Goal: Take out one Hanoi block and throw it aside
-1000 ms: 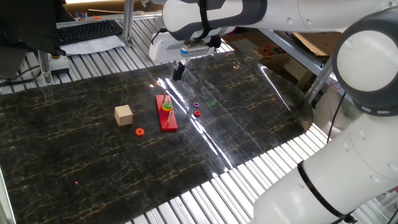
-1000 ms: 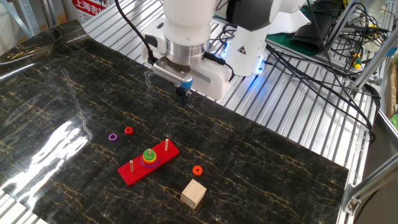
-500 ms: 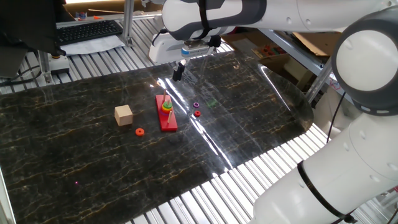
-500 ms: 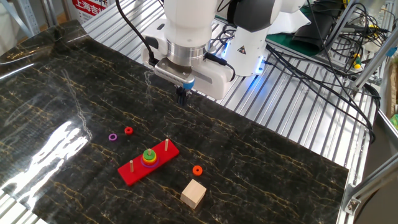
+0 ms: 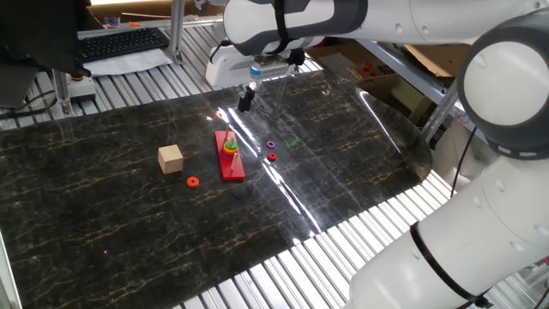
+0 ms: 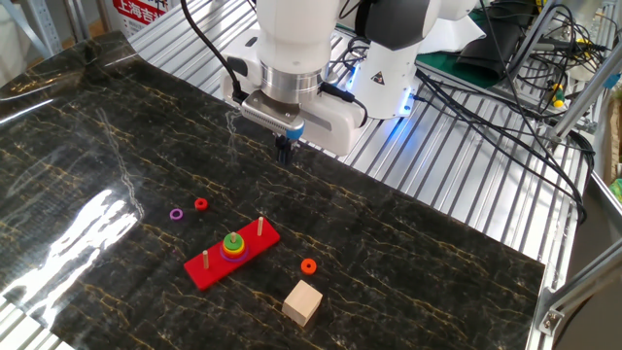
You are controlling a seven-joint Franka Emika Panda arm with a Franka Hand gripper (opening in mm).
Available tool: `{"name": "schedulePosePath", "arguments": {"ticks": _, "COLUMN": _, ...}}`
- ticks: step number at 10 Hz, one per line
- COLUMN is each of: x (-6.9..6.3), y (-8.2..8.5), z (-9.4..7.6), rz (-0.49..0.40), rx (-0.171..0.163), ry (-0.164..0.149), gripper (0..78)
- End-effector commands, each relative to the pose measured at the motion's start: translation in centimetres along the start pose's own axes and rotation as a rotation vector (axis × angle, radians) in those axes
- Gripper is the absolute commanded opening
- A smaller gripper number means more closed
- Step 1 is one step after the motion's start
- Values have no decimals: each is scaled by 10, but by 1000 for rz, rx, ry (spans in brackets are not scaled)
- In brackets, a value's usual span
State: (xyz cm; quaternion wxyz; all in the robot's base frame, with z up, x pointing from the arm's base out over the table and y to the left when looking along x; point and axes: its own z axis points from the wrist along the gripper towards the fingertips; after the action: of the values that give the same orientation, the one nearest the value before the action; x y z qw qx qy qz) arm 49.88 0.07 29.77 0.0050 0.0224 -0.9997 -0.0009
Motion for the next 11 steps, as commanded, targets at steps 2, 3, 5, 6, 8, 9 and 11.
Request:
{"name": "schedulePosePath", "arguments": {"ticks": 2, "x": 0, "y": 0, "z": -1, "rz": 1, "rx": 0, "ry": -2, "gripper": 0}}
{"name": "schedulePosePath", "arguments": {"ticks": 3, "x": 0, "y": 0, "z": -1, "rz": 1, "rx": 0, "ry": -1, "gripper": 0}}
{"name": "schedulePosePath", "arguments": {"ticks": 5, "x": 0, "y": 0, "z": -1, "rz": 1, "rx": -1, "ry": 1, "gripper": 0}}
{"name": "schedulePosePath", "arguments": {"ticks": 6, "x": 0, "y": 0, "z": -1, "rz": 3, "rx": -1, "ry": 1, "gripper": 0}}
{"name": "schedulePosePath", "arguments": {"ticks": 8, "x": -1, "y": 0, "z": -1, "rz": 9, "rx": -1, "ry": 0, "gripper": 0}}
{"name": "schedulePosePath", "arguments": {"ticks": 9, "x": -1, "y": 0, "z": -1, "rz": 11, "rx": -2, "ry": -1, "gripper": 0}}
{"name": "schedulePosePath", "arguments": {"ticks": 11, "x": -1, "y": 1, "z": -1, "rz": 9, "rx": -2, "ry": 0, "gripper": 0}}
